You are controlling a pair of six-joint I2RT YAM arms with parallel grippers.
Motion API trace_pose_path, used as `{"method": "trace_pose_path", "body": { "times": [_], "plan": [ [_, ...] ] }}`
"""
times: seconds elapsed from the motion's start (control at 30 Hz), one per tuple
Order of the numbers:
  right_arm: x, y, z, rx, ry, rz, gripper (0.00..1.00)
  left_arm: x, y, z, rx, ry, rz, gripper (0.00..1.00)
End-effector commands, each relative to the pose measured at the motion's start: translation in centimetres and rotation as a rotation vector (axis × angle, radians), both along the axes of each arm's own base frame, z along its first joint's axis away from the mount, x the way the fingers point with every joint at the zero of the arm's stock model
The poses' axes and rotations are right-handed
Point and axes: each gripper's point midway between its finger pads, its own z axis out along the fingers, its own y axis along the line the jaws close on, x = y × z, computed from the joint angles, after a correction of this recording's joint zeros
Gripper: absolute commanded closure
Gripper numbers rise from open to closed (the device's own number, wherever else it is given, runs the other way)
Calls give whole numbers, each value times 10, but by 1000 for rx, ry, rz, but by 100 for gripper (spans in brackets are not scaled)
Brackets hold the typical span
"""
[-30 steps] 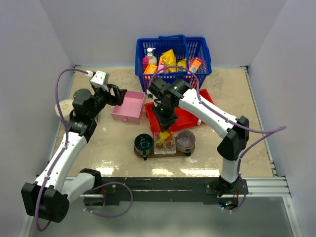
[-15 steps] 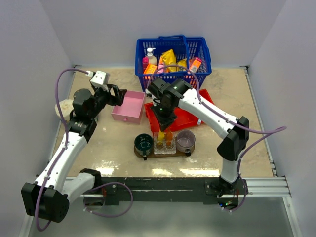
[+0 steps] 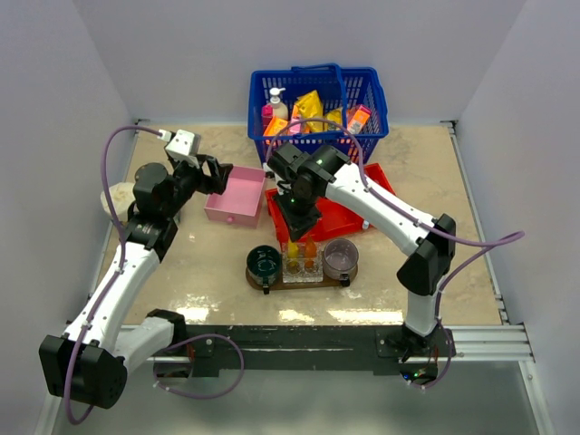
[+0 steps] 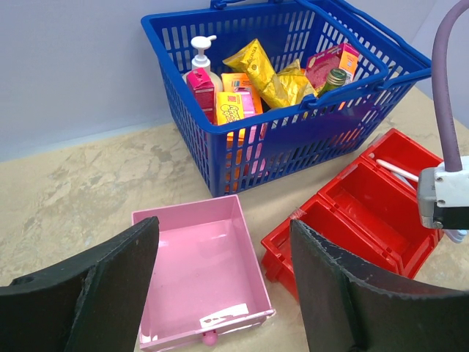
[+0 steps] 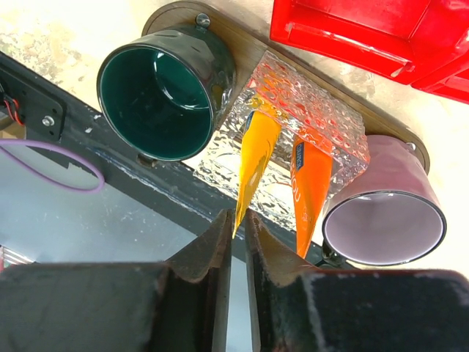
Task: Prepare toiletry sets of a toothbrush and toothpaste on the tray
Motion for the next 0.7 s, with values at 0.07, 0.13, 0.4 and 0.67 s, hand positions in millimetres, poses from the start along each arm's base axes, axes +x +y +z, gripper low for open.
{"method": "trace_pose_path", "body": {
  "times": [0.07, 0.13, 0.4, 0.67],
  "plan": [
    [-1, -2, 10, -9, -15, -3, 76, 1, 0, 29, 5, -79, 1, 24],
    [0, -2, 12, -8, -24, -1, 73, 1, 0, 29, 5, -79, 1, 24],
    [4, -3, 22, 6, -66, -3, 57, 2, 1, 28, 7, -76, 5, 23],
    [16, -8, 50, 40, -176, -12, 47, 1, 3, 29, 0, -75, 16, 23]
  ]
}}
